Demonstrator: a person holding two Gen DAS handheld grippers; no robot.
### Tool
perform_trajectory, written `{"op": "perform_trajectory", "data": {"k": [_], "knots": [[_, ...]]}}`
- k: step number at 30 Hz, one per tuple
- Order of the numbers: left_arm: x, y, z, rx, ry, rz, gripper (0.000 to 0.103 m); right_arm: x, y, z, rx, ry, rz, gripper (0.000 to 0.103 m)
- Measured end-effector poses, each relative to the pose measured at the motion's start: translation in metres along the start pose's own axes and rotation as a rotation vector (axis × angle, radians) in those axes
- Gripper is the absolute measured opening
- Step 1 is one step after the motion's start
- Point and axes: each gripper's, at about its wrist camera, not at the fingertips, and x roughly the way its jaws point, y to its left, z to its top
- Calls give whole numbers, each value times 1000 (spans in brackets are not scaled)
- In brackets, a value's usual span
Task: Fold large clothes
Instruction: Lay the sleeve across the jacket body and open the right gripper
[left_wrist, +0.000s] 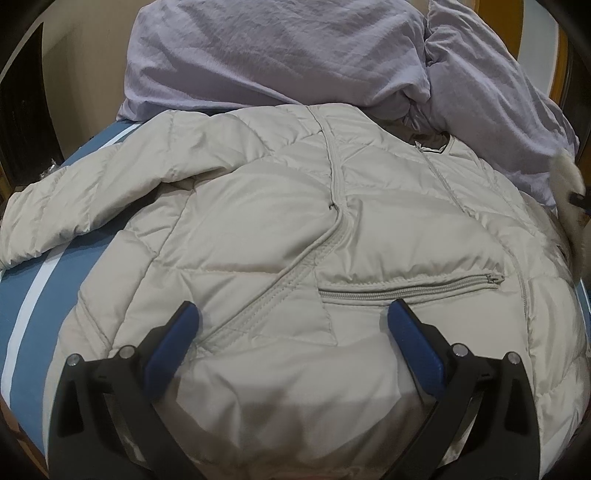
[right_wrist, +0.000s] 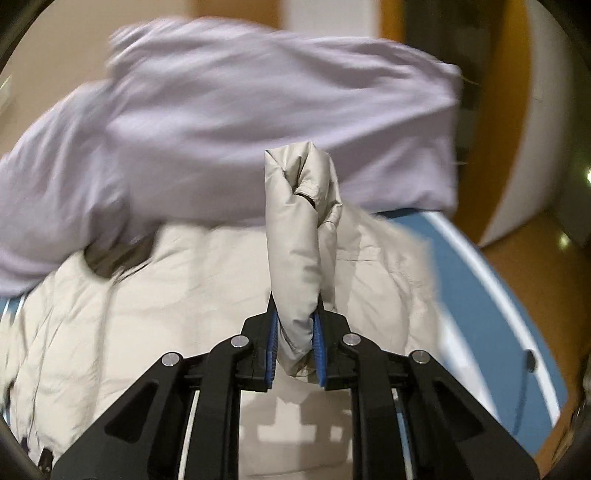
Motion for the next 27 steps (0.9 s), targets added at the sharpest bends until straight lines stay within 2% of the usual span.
{"op": "perform_trajectory", "data": {"k": [4,8,16,20,23,27], "knots": [[0,1,0,-4,0,-6,101,6,53,-14,-93,37,82,17],[0,1,0,-7,1,-9,101,7,96,-27,-117,87,183,17],[-1,2,0,-13,0,-18,101,-2,157,-40,-129,126,333,17],[-1,3,0,-15,0,-20,101,-1,171,-43,-114,146,390,17],[-2,2,0,-15,0,-21,101,5,178,-50,-115,185,408,17],[-2,2,0,-17,0,-25,101,23,188,-65,-158,257,379,18]]}}
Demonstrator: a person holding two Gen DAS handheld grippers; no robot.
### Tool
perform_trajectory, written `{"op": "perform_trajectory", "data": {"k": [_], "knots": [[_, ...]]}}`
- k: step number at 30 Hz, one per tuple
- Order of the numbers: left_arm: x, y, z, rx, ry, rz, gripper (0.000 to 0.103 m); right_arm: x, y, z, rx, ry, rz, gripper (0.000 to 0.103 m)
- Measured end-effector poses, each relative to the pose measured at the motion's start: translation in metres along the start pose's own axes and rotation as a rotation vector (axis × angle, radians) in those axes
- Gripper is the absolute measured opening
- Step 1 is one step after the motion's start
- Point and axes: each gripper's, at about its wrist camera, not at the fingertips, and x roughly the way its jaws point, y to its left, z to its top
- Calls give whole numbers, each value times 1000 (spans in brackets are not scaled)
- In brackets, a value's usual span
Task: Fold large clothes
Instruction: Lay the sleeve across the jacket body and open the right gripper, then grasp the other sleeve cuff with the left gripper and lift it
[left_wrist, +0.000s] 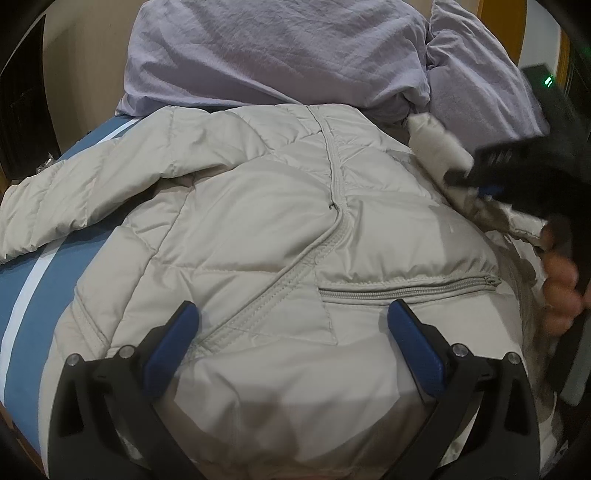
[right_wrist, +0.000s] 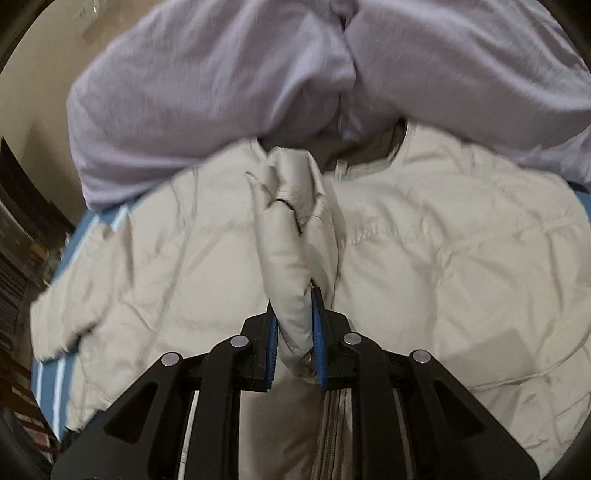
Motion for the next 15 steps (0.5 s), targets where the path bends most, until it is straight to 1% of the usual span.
{"op": "perform_trajectory", "data": {"k": [2,3,4,5,6,7,8,10,13,15], "knots": [[0,0,0,0,0,0,101,2,3,-2,-15,9,-15,21],[0,0,0,0,0,1,101,-1,6,-2,-30,8,-19,27],[0,0,0,0,0,1,101,-4,8,-1,-36,14,-9,36],[0,0,0,1,0,1,101,-7,8,1,-33,15,9,41],[0,0,0,0,0,1,101,-14,6,2,-20,-1,32,47],[0,0,0,0,0,0,101,-21,3,4,-11,-25,34,52],[0,0,0,0,0,1,101,-29,-1,6,-2,-68,7,54],[0,0,0,0,0,1,101,-37,-12,9,19,-118,-55,58],[0,0,0,0,1,1,101,-33,-30,10,55,-134,-160,59],[0,0,0,0,1,1,101,-24,-39,7,71,-115,-188,63]]}}
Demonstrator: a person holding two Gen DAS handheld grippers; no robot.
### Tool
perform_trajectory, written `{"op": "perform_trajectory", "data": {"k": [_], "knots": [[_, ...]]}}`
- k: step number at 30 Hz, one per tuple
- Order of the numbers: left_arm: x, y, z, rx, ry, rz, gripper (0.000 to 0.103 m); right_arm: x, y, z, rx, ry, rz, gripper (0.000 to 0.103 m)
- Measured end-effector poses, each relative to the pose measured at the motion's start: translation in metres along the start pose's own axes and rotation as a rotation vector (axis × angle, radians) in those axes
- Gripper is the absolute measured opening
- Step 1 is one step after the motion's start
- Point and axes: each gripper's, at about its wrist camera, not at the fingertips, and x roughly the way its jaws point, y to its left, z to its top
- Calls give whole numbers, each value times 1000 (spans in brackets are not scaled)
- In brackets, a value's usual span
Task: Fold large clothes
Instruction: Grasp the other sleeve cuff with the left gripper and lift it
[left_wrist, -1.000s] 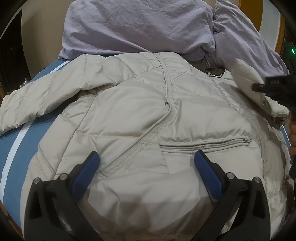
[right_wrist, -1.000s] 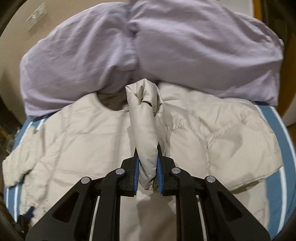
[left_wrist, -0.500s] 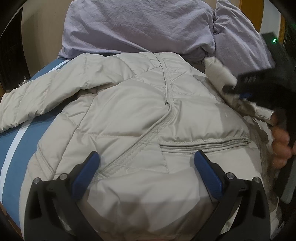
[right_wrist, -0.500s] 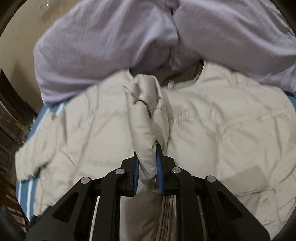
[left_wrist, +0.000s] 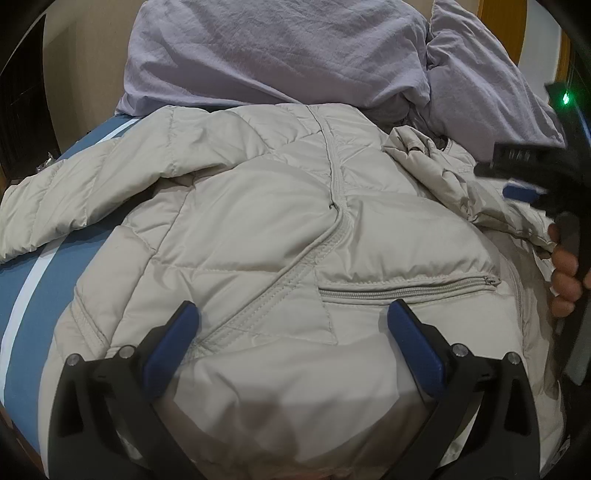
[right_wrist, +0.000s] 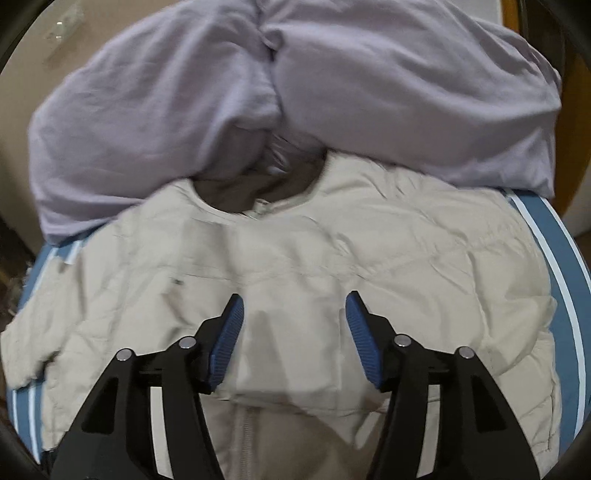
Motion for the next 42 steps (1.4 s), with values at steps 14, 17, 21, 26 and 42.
{"op": "perform_trajectory", "data": {"k": [14,17,21,26,42], "knots": [[0,0,0,-2,-1,-1,101,38,24,-28,-162,1,-135,89],[1,0,0,-1,0,-1,101,38,23,-28,-160,-1,-132,89],[1,0,0,0,0,0,101,38,24,-27,-154,-3,-125,89],[2,0,0,3,2,2,101,38,23,-27,-145,-1,-119,90],[-38,95,33,-94,-15,103,101,39,18,-26,-111,-1,-76,91]]}}
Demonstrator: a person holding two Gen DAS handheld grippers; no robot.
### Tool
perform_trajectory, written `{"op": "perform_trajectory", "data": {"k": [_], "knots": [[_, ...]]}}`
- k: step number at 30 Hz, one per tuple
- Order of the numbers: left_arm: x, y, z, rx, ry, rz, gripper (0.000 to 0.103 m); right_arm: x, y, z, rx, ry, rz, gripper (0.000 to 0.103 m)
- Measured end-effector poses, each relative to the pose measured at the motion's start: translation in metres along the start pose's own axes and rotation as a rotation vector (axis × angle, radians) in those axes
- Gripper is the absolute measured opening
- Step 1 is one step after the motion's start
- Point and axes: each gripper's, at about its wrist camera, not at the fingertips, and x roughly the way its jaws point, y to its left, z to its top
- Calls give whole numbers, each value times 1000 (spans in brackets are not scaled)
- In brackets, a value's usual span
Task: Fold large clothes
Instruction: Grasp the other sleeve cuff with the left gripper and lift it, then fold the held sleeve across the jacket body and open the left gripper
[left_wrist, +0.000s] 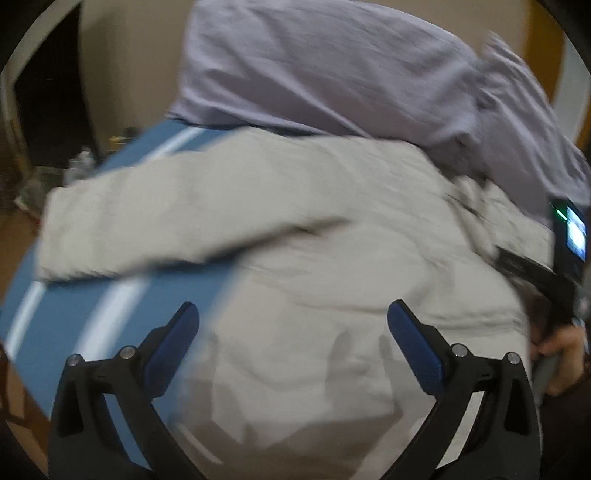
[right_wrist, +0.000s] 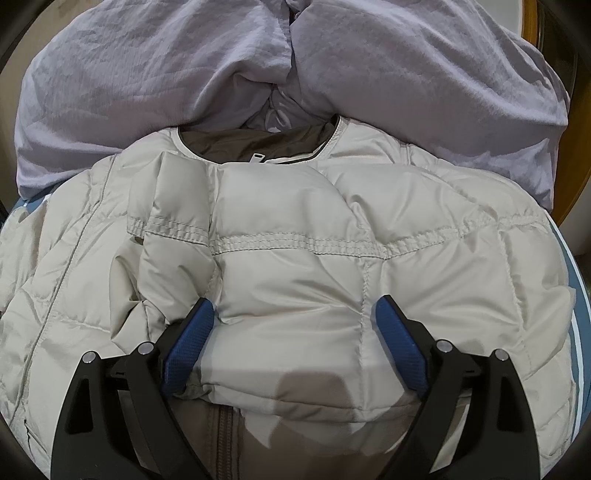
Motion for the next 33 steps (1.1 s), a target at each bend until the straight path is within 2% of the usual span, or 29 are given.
{"op": "perform_trajectory", "data": {"k": [4,8,11,15,18,22,27,30,33], "knots": [[5,64,17,-61,1,69,101,0,-1,-1,9,-2,7,91],[15,141,32,-172,41,158,101,0,-1,-1,14,-2,9,92],[18,186,40,-248,45,219,101,0,-1,-1,16,-1,10,92],[20,225,47,-324,40,211,101,0,-1,-1,17,-2,10,92],[25,236,47,-337,59,221,100,0,-1,-1,17,-2,11,92],[36,239,41,-367,99,195,85,0,-1,-1,16,-2,11,92],[39,238,38,-395,84,199,82,0,-1,-1,17,-2,12,92],[38,235,39,-407,71,197,70,0,-1,-1,17,-1,13,92],[38,233,41,-414,65,182,51,0,-1,-1,18,-2,15,92]]}}
